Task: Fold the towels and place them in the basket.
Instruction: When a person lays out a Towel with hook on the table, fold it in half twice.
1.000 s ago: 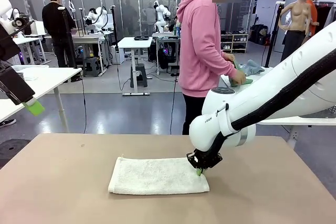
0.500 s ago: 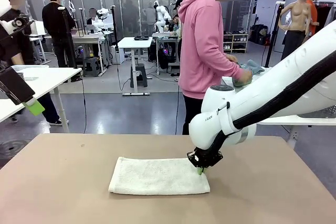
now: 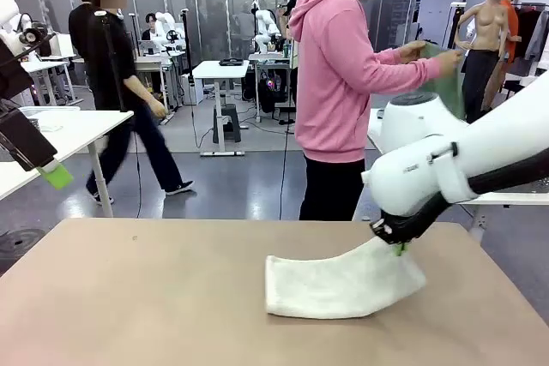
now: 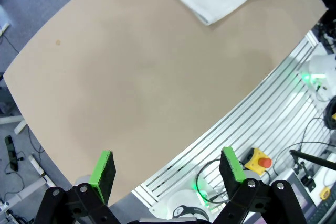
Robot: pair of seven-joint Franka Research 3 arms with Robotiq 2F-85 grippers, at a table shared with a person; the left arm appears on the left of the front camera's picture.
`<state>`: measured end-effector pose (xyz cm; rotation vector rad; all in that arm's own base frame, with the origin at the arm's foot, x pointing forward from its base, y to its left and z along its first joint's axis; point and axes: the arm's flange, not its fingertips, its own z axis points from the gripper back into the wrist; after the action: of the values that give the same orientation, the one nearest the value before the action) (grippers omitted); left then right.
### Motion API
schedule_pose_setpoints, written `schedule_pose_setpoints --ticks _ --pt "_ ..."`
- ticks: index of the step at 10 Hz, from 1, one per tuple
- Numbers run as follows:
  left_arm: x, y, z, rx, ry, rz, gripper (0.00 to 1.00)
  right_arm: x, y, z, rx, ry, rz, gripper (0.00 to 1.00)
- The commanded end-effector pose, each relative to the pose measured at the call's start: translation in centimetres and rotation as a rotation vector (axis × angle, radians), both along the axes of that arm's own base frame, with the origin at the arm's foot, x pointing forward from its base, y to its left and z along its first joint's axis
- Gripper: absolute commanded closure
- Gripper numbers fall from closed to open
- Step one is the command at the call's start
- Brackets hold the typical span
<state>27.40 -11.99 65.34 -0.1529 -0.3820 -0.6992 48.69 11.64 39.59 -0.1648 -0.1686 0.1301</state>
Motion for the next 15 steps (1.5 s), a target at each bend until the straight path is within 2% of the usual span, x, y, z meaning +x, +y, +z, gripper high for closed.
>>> schedule_pose_setpoints --ticks 1,3,5,10,13,14,15 --pt "0.1 -0.1 0.0 -0.002 -0.019 -0.003 0.0 -1.4 0.6 1.8 -0.07 -0.041 -0.03 1.0" --pt "0.1 -0.1 0.0 -0.002 -0.019 -0.003 0.0 -1.8 3.4 4.1 -0.035 -0.087 0.052 1.0" --pt "0.1 -0.1 0.0 -0.002 -0.019 -0.003 0.0 -1.4 8.1 4.0 -0.01 -0.065 0.124 1.0" --pt "0.1 -0.1 0.0 -0.002 -0.019 -0.003 0.0 0.6 16.6 -0.6 0.035 0.086 0.099 1.0" --pt "0.1 -0.1 0.0 -0.002 -0.019 -0.003 0.0 1.6 19.6 -3.0 0.06 0.106 0.046 1.0" --pt "0.1 -0.1 0.0 -0.002 -0.019 -0.003 0.0 1.7 20.1 -3.5 0.071 0.109 0.028 0.69" --pt "0.1 -0.1 0.0 -0.002 -0.019 -0.003 0.0 1.7 20.3 -3.8 0.07 0.115 0.022 0.55"
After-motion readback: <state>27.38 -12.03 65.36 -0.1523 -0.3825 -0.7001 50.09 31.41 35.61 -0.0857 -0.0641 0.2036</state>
